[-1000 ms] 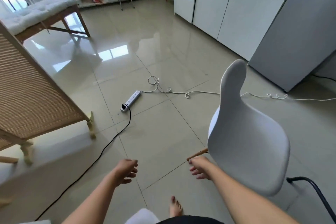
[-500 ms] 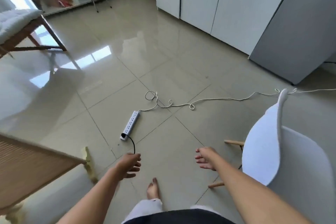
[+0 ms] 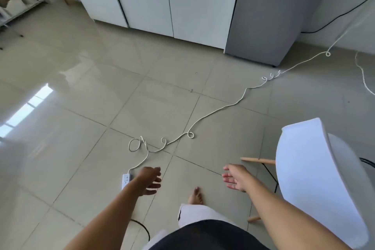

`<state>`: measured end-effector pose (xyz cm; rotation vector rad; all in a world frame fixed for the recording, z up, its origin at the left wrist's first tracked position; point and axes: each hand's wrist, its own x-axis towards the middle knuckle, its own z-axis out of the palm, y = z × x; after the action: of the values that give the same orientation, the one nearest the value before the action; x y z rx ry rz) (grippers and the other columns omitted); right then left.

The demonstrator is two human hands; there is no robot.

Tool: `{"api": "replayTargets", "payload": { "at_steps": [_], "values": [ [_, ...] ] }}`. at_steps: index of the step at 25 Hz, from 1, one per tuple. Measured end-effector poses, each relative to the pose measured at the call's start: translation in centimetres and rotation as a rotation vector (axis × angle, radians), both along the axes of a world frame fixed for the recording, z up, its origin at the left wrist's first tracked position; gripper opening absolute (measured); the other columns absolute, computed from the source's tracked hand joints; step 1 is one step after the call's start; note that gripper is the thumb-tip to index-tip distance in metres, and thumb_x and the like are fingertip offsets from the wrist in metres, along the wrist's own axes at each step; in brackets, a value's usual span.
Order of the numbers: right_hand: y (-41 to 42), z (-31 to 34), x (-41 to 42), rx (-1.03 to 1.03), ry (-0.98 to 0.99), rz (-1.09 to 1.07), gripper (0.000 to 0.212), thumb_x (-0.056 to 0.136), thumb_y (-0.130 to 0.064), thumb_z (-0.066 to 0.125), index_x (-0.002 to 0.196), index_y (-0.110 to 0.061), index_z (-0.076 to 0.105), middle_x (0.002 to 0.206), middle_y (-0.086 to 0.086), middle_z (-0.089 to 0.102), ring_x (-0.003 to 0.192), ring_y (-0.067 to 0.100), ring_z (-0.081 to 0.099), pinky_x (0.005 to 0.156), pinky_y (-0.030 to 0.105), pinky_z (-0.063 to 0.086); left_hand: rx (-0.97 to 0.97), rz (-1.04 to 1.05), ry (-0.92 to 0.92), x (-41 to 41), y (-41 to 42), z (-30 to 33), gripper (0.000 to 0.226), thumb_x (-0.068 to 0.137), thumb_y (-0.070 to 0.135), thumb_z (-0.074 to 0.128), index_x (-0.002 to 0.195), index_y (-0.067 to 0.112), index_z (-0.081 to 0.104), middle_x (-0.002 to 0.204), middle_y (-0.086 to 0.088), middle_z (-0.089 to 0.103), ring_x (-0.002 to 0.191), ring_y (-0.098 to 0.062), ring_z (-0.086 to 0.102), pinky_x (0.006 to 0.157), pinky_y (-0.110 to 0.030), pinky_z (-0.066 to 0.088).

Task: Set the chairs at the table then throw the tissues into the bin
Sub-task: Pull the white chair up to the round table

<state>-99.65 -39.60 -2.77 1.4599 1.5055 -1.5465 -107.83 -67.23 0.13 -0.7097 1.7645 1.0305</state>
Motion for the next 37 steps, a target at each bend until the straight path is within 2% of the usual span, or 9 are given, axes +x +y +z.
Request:
{"api": "replayTargets", "payload": {
  "at_steps": [7,14,19,23,28,31,33,35,37],
  "values": [
    [3.6,2.2,-4.3,0.018,0.033,-0.410,0.020,0.093,-0.016,0.041,0.074,-0.015,0.049,0.072,0.005,0.054,0.061,0.017,0.050,0.060,0.025,0.039,0.028,-0.369,-0.014,-12.9,8.9,0.5,0.028,0.095,0.032,0.046,0.077,0.013,0.055,0.076,-0.004,0.055,0.067,-0.019,0.056,0.066,-0.027,0.043],
    [3.2,3.4,-3.5,0.027,0.097,-1.045,0.017,0.092,-0.014,0.044,0.076,-0.013,0.052,0.074,0.006,0.055,0.063,0.017,0.052,0.057,0.025,0.042,0.035,-0.972,-0.071,-21.1,19.0,1.6,0.030,0.096,0.032,0.045,0.073,0.014,0.053,0.074,-0.003,0.052,0.065,-0.019,0.054,0.064,-0.026,0.042],
    [-0.5,5.4,0.2,0.053,0.173,-1.392,0.017,0.092,-0.016,0.048,0.077,-0.012,0.055,0.075,0.007,0.057,0.066,0.019,0.054,0.061,0.029,0.046,0.047,-1.282,-0.034,-22.5,25.2,2.5,0.030,0.097,0.028,0.046,0.073,0.011,0.051,0.073,-0.007,0.050,0.065,-0.021,0.051,0.064,-0.028,0.041],
    [-3.5,7.4,6.1,0.122,0.200,-1.623,0.019,0.094,-0.018,0.045,0.079,-0.012,0.056,0.079,0.007,0.058,0.069,0.020,0.054,0.079,0.036,0.046,0.074,-1.531,-0.059,-18.7,29.5,2.0,0.029,0.096,0.030,0.048,0.077,0.010,0.055,0.079,-0.009,0.054,0.071,-0.023,0.056,0.068,-0.031,0.045],
    [-4.6,9.0,13.1,0.186,0.207,-1.838,0.012,0.093,-0.018,0.049,0.086,-0.012,0.057,0.083,0.008,0.060,0.071,0.021,0.056,0.079,0.036,0.047,0.124,-1.632,-0.097,-12.6,33.8,2.7,0.026,0.095,0.030,0.050,0.084,0.008,0.059,0.088,-0.011,0.059,0.076,-0.024,0.060,0.077,-0.038,0.049],
    [-3.3,9.4,15.8,0.183,0.239,-1.919,0.016,0.093,-0.017,0.047,0.082,-0.012,0.056,0.083,0.008,0.060,0.072,0.021,0.057,0.082,0.036,0.047,0.135,-1.553,-0.068,-10.7,36.3,3.7,0.027,0.096,0.029,0.048,0.084,0.008,0.059,0.098,-0.014,0.060,0.077,-0.025,0.060,0.087,-0.042,0.045],
    [-1.9,9.9,17.1,0.173,0.300,-1.957,0.018,0.094,-0.017,0.045,0.081,-0.010,0.056,0.085,0.011,0.058,0.071,0.023,0.056,0.076,0.035,0.049,0.169,-1.446,-0.030,-9.7,38.2,4.8,0.033,0.098,0.032,0.041,0.084,0.008,0.058,0.106,-0.015,0.058,0.077,-0.025,0.059,0.089,-0.042,0.044],
    [0.0,10.4,18.2,0.172,0.364,-1.990,0.020,0.095,-0.018,0.044,0.083,-0.007,0.056,0.093,0.015,0.058,0.072,0.024,0.056,0.071,0.033,0.051,0.211,-1.280,-0.012,-8.8,40.4,5.6,0.042,0.099,0.038,0.033,0.102,0.004,0.058,0.112,-0.018,0.059,0.088,-0.029,0.061,0.090,-0.044,0.043],
    [2.2,10.8,19.2,0.158,0.419,-2.031,0.023,0.095,-0.022,0.048,0.102,-0.003,0.059,0.115,0.018,0.056,0.086,0.027,0.057,0.084,0.036,0.051,0.243,-1.117,-0.041,-8.0,42.9,6.5,0.057,0.097,0.046,0.030,0.134,0.005,0.044,0.129,-0.020,0.054,0.116,-0.036,0.055,0.096,-0.049,0.042]
  ]
}}
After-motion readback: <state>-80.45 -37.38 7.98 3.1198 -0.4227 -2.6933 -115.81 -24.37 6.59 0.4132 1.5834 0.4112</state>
